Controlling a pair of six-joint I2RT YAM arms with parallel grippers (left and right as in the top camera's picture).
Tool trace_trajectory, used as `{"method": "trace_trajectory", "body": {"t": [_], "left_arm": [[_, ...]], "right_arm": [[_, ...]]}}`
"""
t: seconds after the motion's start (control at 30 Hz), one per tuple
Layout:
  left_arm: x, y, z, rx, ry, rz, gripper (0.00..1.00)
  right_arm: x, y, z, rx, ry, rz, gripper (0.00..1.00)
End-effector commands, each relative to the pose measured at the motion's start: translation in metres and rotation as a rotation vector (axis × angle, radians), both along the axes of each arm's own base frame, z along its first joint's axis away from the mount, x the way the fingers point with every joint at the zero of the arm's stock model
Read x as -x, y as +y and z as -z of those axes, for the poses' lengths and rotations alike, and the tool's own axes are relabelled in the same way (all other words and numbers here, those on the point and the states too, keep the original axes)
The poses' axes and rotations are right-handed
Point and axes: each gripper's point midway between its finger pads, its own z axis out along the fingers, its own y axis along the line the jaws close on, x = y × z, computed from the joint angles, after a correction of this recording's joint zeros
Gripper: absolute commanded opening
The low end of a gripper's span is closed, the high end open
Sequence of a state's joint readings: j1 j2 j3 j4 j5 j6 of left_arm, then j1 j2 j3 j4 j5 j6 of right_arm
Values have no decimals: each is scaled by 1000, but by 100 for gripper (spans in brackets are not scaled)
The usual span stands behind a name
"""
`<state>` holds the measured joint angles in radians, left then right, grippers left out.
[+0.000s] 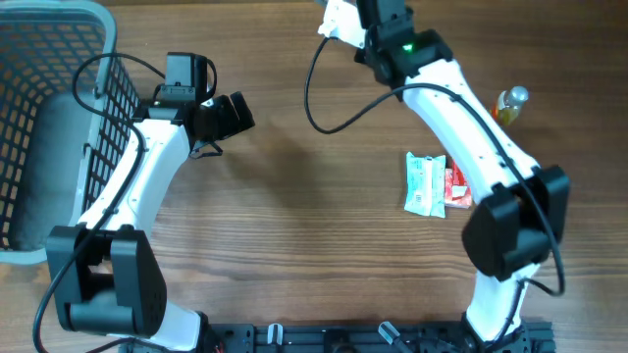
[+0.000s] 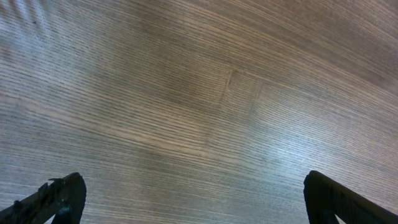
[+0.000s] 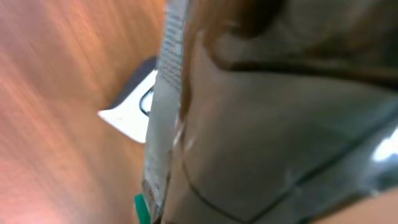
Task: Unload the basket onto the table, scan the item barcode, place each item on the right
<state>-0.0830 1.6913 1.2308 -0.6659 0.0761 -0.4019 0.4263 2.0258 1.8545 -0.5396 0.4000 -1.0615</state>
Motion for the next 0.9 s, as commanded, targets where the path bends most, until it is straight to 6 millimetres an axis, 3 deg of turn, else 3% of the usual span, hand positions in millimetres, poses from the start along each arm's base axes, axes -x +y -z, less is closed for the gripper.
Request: {"method": "trace_trajectory", "body": {"t": [0.0, 0.13, 0.4, 0.53, 0.73, 0.87], "left_arm": [[-2, 1, -1, -4, -6, 3, 100], [-2, 1, -1, -4, -6, 2, 100], [-2, 1, -1, -4, -6, 2, 100], [-2, 1, -1, -4, -6, 1, 100], [-2, 1, -1, -4, -6, 1, 100], [-2, 1, -1, -4, -6, 1, 100]], "right_arm": [[-22, -9, 11, 168, -56, 4, 4], [-50, 3, 7, 105, -187, 23, 4], [-81, 19, 11, 27, -341, 28, 4], [-93, 23, 29, 11, -376, 33, 4], [-97, 40, 84, -20, -303, -19, 4], [-94, 44, 91, -106, -287, 19, 4]]}}
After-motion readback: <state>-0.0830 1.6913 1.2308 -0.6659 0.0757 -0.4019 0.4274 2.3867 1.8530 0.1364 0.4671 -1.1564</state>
